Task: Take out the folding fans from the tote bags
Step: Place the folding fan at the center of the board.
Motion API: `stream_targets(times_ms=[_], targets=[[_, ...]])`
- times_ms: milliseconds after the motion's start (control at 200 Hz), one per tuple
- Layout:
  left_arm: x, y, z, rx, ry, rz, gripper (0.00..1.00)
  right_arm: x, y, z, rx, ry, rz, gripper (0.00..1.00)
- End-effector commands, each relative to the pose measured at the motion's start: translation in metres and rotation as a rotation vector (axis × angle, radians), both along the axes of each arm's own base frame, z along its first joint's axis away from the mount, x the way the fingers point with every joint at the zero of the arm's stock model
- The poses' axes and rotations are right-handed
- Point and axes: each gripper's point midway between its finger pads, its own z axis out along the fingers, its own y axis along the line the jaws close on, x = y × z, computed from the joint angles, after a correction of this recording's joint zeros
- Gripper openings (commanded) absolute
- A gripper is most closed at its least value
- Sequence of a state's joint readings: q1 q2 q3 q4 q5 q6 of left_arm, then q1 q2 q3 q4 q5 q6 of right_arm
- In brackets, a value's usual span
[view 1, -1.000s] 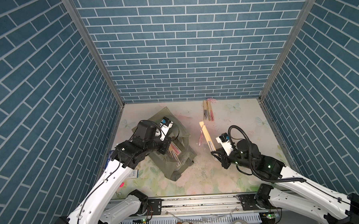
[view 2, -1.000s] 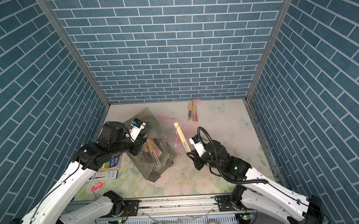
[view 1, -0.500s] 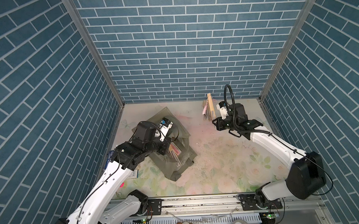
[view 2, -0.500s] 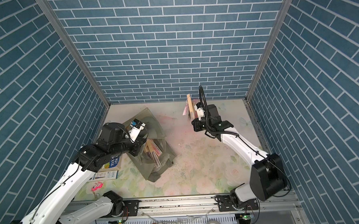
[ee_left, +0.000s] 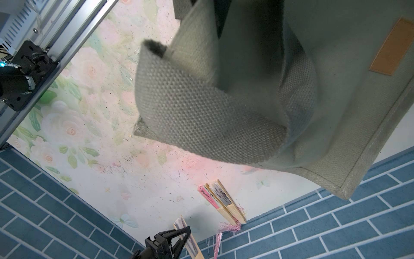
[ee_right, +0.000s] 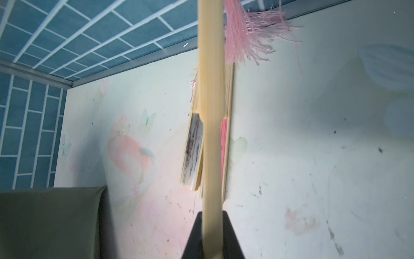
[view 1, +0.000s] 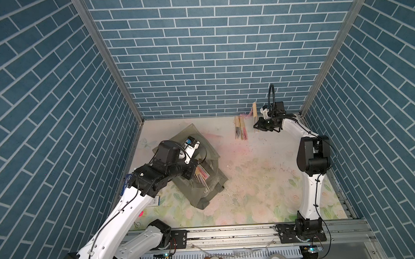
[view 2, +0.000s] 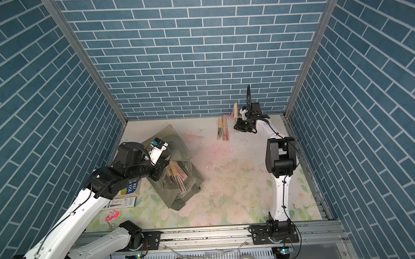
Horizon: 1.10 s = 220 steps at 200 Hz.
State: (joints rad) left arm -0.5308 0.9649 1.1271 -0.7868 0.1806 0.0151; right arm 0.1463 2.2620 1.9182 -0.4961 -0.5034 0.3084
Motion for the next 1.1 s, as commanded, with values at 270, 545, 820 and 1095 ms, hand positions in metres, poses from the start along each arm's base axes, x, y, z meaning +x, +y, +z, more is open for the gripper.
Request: stream_targets(times_ms=[270, 545, 820, 1095], targets=[[0.002, 0.002, -0.005, 0.009, 0.002, 0.013, 0.0, -0.004, 0.025, -0.067, 0.115, 0.227, 0.072, 0.0], [0.002, 0.002, -0.005, 0.012, 0.003, 0.012, 0.0, -0.008, 0.028, -0.083, 0.138, 0.289, 0.071, 0.0], [0.001, 0.002, -0.005, 0.012, 0.002, 0.011, 0.0, -0.006, 0.03, -0.084, 0.141, 0.301, 0.085, 0.01], [0.001, 0.002, -0.006, 0.012, 0.006, 0.009, 0.0, -0.003, 0.029, -0.088, 0.124, 0.311, 0.089, 0.15]])
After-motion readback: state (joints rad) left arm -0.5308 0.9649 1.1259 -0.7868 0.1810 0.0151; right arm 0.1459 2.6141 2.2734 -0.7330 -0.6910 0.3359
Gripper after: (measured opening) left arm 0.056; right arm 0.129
